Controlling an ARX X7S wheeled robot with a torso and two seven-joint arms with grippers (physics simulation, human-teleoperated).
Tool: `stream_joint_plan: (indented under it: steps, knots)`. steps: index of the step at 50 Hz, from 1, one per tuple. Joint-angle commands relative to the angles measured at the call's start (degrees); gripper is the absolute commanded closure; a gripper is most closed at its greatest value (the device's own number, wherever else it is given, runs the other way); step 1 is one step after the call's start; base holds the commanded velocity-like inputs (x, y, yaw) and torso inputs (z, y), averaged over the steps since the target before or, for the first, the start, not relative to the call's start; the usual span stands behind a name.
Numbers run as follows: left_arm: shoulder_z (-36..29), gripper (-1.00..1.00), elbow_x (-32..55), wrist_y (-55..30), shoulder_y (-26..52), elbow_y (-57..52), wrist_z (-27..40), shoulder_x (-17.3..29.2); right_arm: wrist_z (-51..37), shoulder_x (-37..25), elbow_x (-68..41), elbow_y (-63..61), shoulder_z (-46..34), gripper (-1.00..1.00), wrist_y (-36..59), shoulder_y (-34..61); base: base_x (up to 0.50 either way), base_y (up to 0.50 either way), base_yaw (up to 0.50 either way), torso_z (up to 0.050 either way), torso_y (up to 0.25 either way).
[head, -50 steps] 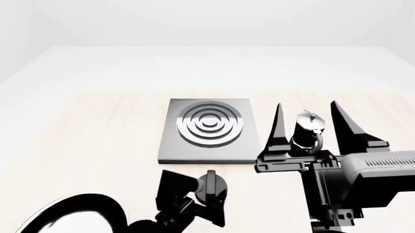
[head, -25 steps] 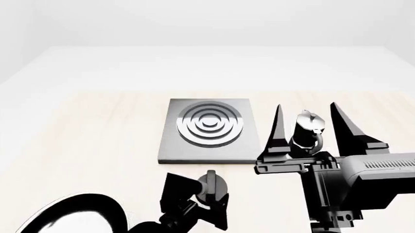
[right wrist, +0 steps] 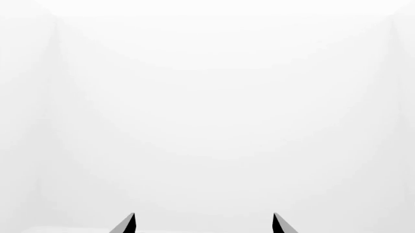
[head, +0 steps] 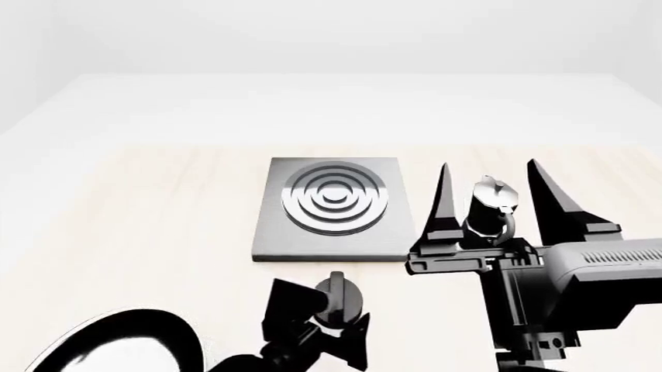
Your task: Turn on the stove and put the moka pot on it.
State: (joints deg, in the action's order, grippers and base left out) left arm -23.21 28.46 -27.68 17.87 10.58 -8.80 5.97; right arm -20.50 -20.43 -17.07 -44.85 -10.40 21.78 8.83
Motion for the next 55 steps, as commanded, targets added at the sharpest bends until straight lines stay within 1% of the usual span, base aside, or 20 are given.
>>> stream_joint_plan:
  steps: [1,8,10,13,15,17,22,26,27,30,31,33,34,39,42,44,46,48,49,55]
  knots:
    - [-1.2,-1.0,0.14,0.82,0.82,1.89,-0.31,-0.56,-0.21,-0.17,0.0,0.12,-0.28,-1.0,-0.4,-0.16,0.0,0.0,0.0,0.0,0.0]
    - [-1.88,-1.0,0.54,1.17,0.7,2.27,-0.38,-0.78,-0.5,-0.41,-0.48,-0.31,-0.12,-1.0,0.41,0.24,0.0,0.0,0.0,0.0,0.0]
    - [-1.92,-1.0,0.94,0.58,0.66,1.39,-0.06,-0.61,0.04,-0.26,0.78,1.49,-0.59,-1.0,-2.89,-1.46,0.0,0.0,0.0,0.0,0.0]
    - [-2.35,-1.0,1.02,0.72,0.48,1.47,-0.12,-0.66,-0.73,-0.48,-0.78,-0.53,-0.05,-1.0,0.71,0.46,0.0,0.0,0.0,0.0,0.0]
    - [-2.58,-1.0,1.2,0.78,0.29,1.45,-0.18,-0.72,-0.27,-0.35,0.43,1.05,-0.57,-1.0,-2.17,-1.01,0.0,0.0,0.0,0.0,0.0]
    - [-2.96,-1.0,1.8,-0.14,-0.03,0.31,-0.05,-0.72,-0.81,-0.52,-0.66,-0.39,-0.25,-1.0,0.5,0.34,0.0,0.0,0.0,0.0,0.0]
    - [-3.67,-1.0,2.47,-0.78,-0.38,-0.88,0.07,-0.76,-1.03,-0.62,-0.91,-0.78,-0.26,-1.0,0.89,0.55,0.0,0.0,0.0,0.0,0.0]
    - [-4.29,-1.0,2.83,-0.74,-0.76,-1.2,-0.04,-0.86,-0.4,-0.52,0.63,1.33,-0.89,-1.0,-2.94,-1.41,0.0,0.0,0.0,0.0,0.0]
    - [-4.41,-1.0,2.93,-0.91,-0.71,-1.4,-0.02,-0.79,-0.91,-0.71,-0.46,-0.12,-0.48,-1.0,-0.34,-0.09,0.0,0.0,0.0,0.0,0.0]
    - [-4.62,-1.0,3.15,-0.65,-0.68,-1.08,-0.09,-0.94,-0.44,-0.6,0.49,1.41,-0.79,-1.0,-3.13,-1.43,0.0,0.0,0.0,0.0,0.0]
    - [-4.62,-1.0,3.42,-1.04,-0.6,-1.46,0.11,-0.94,-0.9,-0.79,-0.57,0.11,-0.44,-1.0,-0.6,-0.06,0.0,0.0,0.0,0.0,0.0]
    - [-5.07,-1.0,3.41,-1.05,-0.5,-1.45,0.07,-1.03,-0.49,-0.64,0.59,1.57,-0.97,-1.0,-3.25,-1.45,0.0,0.0,0.0,0.0,0.0]
    - [-5.33,-1.0,3.47,-1.11,-0.38,-1.51,0.03,-1.2,-1.06,-0.83,-0.76,-0.06,-0.51,-1.0,-0.15,0.22,0.0,0.0,0.0,0.0,0.0]
    - [-5.35,-1.0,4.25,-2.55,0.98,-4.89,1.14,-0.62,-1.16,-0.98,-0.96,-0.21,-0.54,-1.0,0.21,0.5,0.0,0.0,0.0,0.0,0.0]
    - [-3.98,-1.0,4.5,-2.67,2.42,-6.99,2.6,0.18,-0.52,-0.84,0.35,1.93,-0.98,-1.0,-3.35,-1.23,0.0,0.0,0.0,0.0,0.0]
    - [-3.62,-1.0,4.55,-3.16,3.44,-6.92,3.15,0.42,-0.91,-1.02,-0.6,0.8,-0.67,-1.0,-1.3,-0.17,0.0,0.0,0.0,0.0,0.0]
    - [-3.52,-1.0,3.96,-3.22,5.09,-6.02,3.51,0.59,-0.59,-0.91,0.25,1.87,-1.01,-1.0,-3.44,-1.3,0.0,0.0,0.0,0.0,0.0]
    - [-3.22,-1.0,3.76,-2.95,6.48,-4.95,3.6,0.46,-1.19,-1.18,-1.11,0.17,-0.45,-1.0,-0.56,0.05,0.0,0.0,0.0,0.0,0.0]
    - [-3.16,-1.0,3.66,-2.72,6.78,-4.71,3.67,0.43,-0.75,-1.07,-0.08,1.55,-0.9,-1.0,-2.82,-1.03,0.0,0.0,0.0,0.0,0.0]
    - [-2.28,-1.0,4.38,-3.77,9.4,-6.9,5.04,0.68,-0.55,-1.08,0.19,2.38,-0.98,-1.0,-4.3,-1.8,0.0,0.0,0.0,0.0,0.0]
